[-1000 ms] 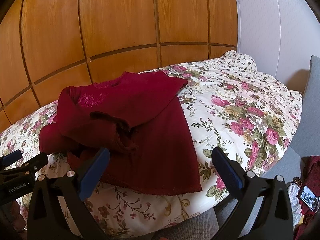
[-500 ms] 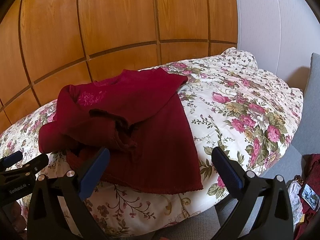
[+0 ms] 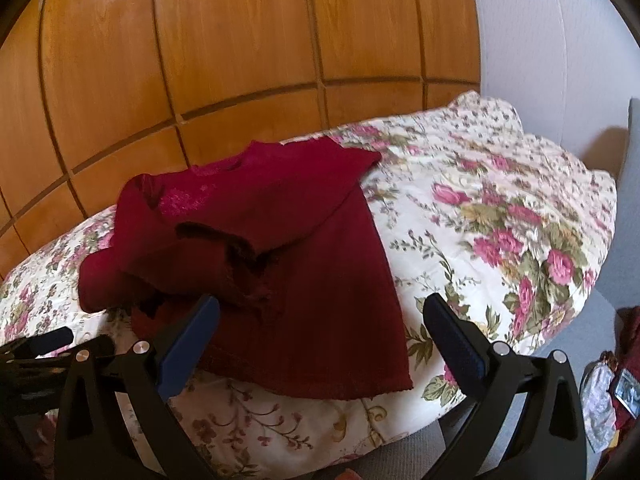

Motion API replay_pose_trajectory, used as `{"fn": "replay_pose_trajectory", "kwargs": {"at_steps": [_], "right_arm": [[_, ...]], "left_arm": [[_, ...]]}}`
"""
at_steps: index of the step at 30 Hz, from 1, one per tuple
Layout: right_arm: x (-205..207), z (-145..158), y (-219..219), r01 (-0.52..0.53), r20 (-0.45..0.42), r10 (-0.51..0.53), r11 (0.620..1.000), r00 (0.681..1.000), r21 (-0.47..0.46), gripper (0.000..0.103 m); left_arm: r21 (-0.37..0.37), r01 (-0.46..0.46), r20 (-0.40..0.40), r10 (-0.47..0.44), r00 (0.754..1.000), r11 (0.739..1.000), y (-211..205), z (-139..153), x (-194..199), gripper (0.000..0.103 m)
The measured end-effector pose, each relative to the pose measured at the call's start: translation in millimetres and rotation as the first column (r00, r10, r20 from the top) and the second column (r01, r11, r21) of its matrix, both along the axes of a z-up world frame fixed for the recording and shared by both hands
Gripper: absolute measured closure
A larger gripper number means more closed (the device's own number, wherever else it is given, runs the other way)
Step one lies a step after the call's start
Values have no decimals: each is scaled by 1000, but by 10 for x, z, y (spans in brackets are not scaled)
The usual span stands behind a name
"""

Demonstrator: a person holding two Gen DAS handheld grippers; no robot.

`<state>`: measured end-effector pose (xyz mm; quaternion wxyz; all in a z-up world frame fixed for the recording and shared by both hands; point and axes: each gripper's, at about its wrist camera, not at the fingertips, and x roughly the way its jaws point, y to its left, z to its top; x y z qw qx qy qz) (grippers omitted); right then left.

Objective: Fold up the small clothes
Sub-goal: 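Grasp the dark red shirt with the left tool and lift it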

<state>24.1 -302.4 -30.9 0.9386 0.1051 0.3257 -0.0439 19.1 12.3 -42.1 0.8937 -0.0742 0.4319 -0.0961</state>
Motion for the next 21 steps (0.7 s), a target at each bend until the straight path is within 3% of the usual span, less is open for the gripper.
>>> {"fn": "replay_pose_trajectory", "kwargs": {"at_steps": [4, 7, 13, 15, 17, 21], "right_arm": [[61, -83, -114, 33, -43, -33, 999, 999, 11, 2], [62, -94, -138, 51, -51, -52, 999, 997, -12, 2], [42, -84, -132, 50, -42, -51, 998, 998, -26, 2], [36, -84, -139, 52, -40, -54, 998, 998, -32, 2], [40, -85, -153, 55, -41, -57, 998, 998, -28, 2], [34, -95, -175, 64, -47, -65, 998, 997, -22, 2]], "left_arm": [[-72, 10, 9, -10, 1000, 997, 20, 26, 24, 3], [-170, 54, 10, -53, 999, 984, -17, 88, 88, 3], [-386, 92, 18, -92, 996, 918, -184, 247, 359, 4], [-433, 114, -3, -127, 992, 894, -293, 249, 469, 10], [-452, 116, -25, -142, 989, 884, -381, 217, 580, 28], [-495, 56, -97, -119, 988, 867, -423, 71, 796, 31]]}}
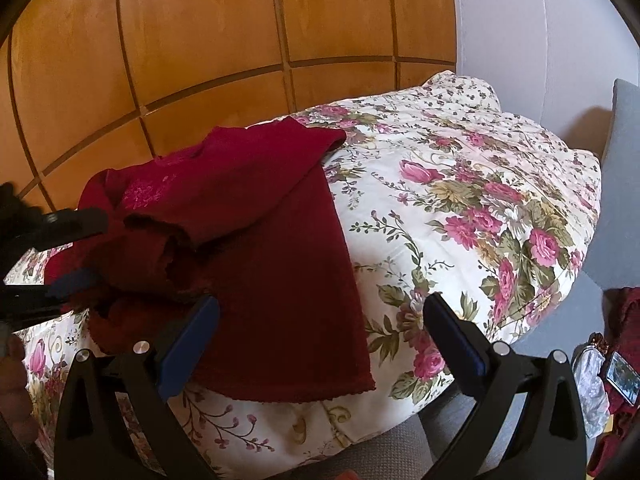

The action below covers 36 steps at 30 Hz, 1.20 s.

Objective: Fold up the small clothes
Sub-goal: 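Grasp the dark red shirt with the left tool and lift it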

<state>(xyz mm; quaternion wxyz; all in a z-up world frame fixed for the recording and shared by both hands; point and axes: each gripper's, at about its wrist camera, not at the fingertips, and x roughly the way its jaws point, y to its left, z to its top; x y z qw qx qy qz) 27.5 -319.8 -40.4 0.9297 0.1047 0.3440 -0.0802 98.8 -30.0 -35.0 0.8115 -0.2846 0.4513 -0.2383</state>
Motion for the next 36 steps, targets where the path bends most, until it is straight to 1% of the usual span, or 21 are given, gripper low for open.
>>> {"fn": "replay_pose_trajectory", "kwargs": {"at_steps": [1, 3, 4, 5, 7, 8, 9, 12, 15, 18, 21, 25, 28, 30, 34, 36], "right_arm": [[-2, -2, -4, 2, -1, -2, 1000, 1000, 1, 2], [0, -14, -16, 7, -6, -7, 1000, 1000, 1, 2], [3, -21, -22, 8, -9, -8, 1000, 1000, 3, 2], [8, -26, -24, 8, -11, -8, 1000, 1000, 5, 2], [15, -36, -17, 8, -16, -8, 1000, 1000, 4, 2], [18, -37, -13, 7, -17, -7, 1000, 1000, 1, 2], [23, -39, -4, 5, -16, -6, 1000, 1000, -4, 2], [95, -60, 25, -5, -23, 4, 1000, 1000, -31, 2], [253, -100, 32, -7, -34, 4, 996, 999, -91, 2], [444, -139, 15, 8, -32, -13, 989, 999, -150, 2], [667, -212, -1, 12, -55, -22, 983, 998, -184, 2], [866, -346, 20, -7, -92, -13, 977, 996, -211, 2], [934, -473, 45, -15, -107, -9, 976, 994, -215, 2], [911, -516, 26, -1, -72, -13, 981, 997, -195, 2], [903, -574, 1, 4, -45, -12, 986, 999, -168, 2], [887, -592, -16, 8, -26, -13, 988, 1000, -154, 2]], "left_arm": [[-9, -4, -15, 4, 1000, 1000, 15, -40, 32, 38], [-35, -4, -39, 2, 999, 999, 34, -126, 99, 61], [-29, -3, -56, 1, 998, 1000, 51, -172, 123, 78], [-30, -6, -83, 3, 997, 1000, 71, -221, 162, 90], [-77, -16, -121, 7, 993, 997, 164, -293, 167, 94], [-100, -20, -126, 7, 992, 995, 221, -295, 148, 95], [-104, -18, -115, 6, 993, 994, 268, -266, 126, 95], [-79, -14, -34, 11, 999, 997, 412, -84, 32, 95], [-56, -31, 36, 33, 999, 998, 649, 115, -37, 95], [-41, -85, 87, 88, 992, 996, 936, 274, -66, 95], [-28, -155, 120, 157, 980, 988, 1253, 385, -52, 95], [-3, -260, 137, 258, 956, 966, 1698, 456, -10, 95], [42, -323, 152, 313, 937, 946, 2002, 469, -2, 95], [84, -365, 161, 349, 923, 927, 2230, 497, 20, 95], [105, -436, 151, 419, 896, 894, 2661, 495, 40, 95], [132, -486, 157, 466, 871, 864, 2922, 528, 76, 96]]}}
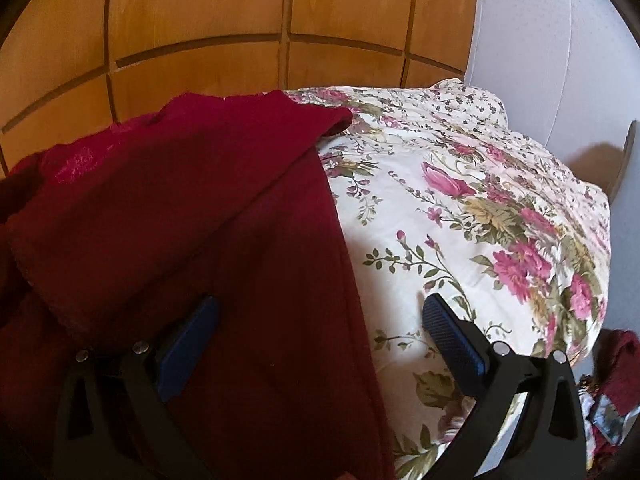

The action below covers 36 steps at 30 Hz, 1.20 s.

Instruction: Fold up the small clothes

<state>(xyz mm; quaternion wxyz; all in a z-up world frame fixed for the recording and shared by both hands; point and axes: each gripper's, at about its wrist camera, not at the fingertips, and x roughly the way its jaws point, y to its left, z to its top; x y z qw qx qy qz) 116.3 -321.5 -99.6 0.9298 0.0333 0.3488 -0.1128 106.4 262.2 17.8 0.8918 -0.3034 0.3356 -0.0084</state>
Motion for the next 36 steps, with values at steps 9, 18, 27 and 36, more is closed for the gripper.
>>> {"fn": "replay_pose_trajectory", "kwargs": {"at_steps": [9, 18, 27, 36], "right_arm": [[-31, -18, 10, 16, 27, -16, 1000, 1000, 5, 2], [-33, -27, 13, 22, 36, -23, 1000, 999, 5, 2], [-63, -36, 33, 34, 59, -34, 999, 998, -7, 2], [-347, 377, 53, -81, 151, 74, 996, 986, 43, 2]], "left_arm": [[228, -220, -41, 235, 971, 948, 961, 35, 215, 96], [329, -500, -61, 547, 835, 801, 1895, -172, 160, 103], [169, -202, 15, 202, 979, 965, 764, -399, -85, 37], [33, 184, -27, -183, 983, 982, -884, -851, -140, 25]]}}
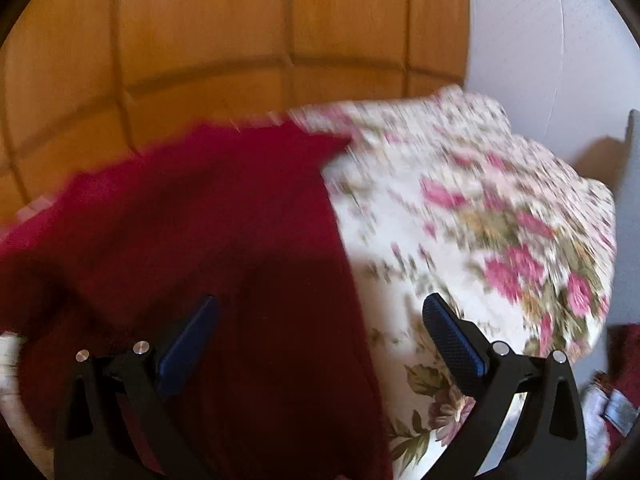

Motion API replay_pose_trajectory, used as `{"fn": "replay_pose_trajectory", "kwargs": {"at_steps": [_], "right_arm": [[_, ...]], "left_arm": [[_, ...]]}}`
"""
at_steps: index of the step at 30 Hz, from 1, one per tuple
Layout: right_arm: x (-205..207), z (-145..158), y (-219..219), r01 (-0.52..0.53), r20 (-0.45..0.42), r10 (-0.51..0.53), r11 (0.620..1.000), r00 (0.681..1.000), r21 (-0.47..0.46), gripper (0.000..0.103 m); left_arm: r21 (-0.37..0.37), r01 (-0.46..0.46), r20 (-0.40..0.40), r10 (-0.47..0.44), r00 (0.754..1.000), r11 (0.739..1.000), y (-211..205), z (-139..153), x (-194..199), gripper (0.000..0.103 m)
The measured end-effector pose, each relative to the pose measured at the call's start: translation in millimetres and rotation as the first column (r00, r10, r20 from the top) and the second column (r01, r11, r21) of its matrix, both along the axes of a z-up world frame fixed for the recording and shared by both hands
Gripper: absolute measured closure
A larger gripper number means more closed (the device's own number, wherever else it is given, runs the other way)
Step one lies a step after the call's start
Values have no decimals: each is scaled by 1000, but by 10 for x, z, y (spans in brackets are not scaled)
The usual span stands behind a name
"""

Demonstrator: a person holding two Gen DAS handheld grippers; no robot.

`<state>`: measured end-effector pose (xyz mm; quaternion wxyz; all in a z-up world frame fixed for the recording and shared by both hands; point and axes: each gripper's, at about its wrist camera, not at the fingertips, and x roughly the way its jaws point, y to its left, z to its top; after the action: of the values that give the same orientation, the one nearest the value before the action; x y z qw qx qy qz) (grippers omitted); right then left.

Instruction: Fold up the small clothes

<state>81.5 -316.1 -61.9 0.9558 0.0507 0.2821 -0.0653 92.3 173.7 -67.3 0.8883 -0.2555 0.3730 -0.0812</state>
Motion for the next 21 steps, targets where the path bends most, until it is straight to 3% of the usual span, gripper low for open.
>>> {"fn": "replay_pose_trajectory", "kwargs": {"at_steps": [2, 4, 7, 9, 11, 15, 17, 21], "right_arm": [[-117, 153, 137, -104, 52, 106, 994, 993, -29, 2], [-166, 246, 307, -209, 72, 213, 976, 974, -60, 2], [-93, 251, 597, -345, 21, 349, 932, 937, -107, 7], [36, 165, 734, -402, -42, 400, 908, 915, -118, 28], [223, 39, 827, -431, -120, 417, 893, 901, -132, 44], [415, 59, 712, -430, -139, 417, 900, 898, -77, 82], [494, 170, 510, -423, -109, 421, 906, 900, 0, 94], [690, 432, -68, -348, -64, 354, 933, 933, 90, 94]], "left_arm": [[-4, 23, -12, -23, 1000, 1000, -212, -117, -1, 22], [50, 11, 9, -12, 1000, 999, -277, -176, 4, 21], [44, 17, 16, -18, 1000, 999, -247, -176, -3, 20], [18, 15, 27, -15, 1000, 1000, -185, -192, -11, 20], [14, 12, 33, -13, 999, 1000, -181, -196, -35, 20], [26, 7, 42, -8, 999, 1000, -252, -152, -57, 20], [24, 11, 43, -12, 999, 1000, -266, -156, -64, 17], [27, 23, 47, -25, 999, 999, -293, -167, -54, 14]]}}
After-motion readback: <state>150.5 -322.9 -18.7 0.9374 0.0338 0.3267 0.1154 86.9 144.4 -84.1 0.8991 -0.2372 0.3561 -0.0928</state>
